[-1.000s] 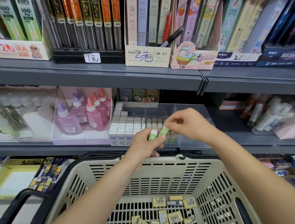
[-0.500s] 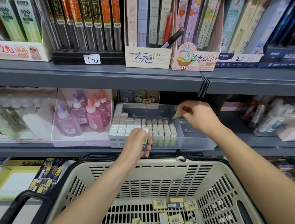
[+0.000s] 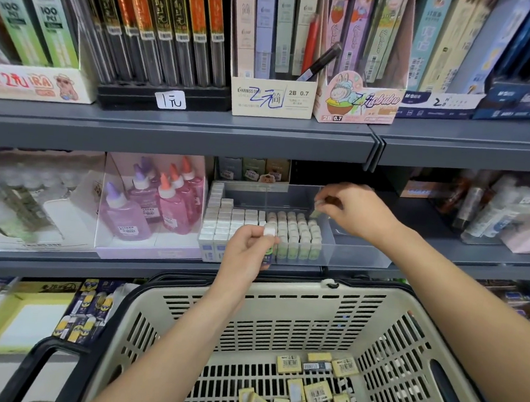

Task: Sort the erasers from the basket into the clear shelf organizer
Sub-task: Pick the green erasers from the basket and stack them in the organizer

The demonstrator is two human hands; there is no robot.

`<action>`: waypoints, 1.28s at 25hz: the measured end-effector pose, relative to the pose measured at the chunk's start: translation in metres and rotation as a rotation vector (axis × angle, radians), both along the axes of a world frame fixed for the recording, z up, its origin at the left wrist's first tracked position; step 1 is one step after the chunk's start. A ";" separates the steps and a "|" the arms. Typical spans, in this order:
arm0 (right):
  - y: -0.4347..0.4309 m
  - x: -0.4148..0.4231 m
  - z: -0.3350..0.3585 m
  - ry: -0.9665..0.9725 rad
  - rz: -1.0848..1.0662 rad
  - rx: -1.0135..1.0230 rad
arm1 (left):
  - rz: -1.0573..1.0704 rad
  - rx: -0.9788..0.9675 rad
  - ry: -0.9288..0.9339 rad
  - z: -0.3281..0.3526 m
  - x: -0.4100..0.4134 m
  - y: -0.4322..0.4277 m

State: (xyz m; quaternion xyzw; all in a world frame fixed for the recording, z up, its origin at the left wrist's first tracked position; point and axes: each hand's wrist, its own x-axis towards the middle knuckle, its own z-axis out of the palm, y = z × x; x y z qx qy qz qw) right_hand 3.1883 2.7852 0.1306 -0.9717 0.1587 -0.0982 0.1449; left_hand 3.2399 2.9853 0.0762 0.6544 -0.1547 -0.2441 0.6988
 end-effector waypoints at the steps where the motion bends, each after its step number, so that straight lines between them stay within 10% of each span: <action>1: 0.001 0.000 -0.001 -0.001 0.001 -0.003 | 0.004 0.010 -0.013 0.000 0.000 0.000; 28: 0.001 0.025 -0.024 0.198 -0.155 -0.027 | -0.052 0.043 -0.035 -0.010 -0.007 0.007; 32: 0.009 0.002 -0.009 -0.008 -0.141 0.035 | -0.060 0.024 -0.021 -0.007 -0.011 0.006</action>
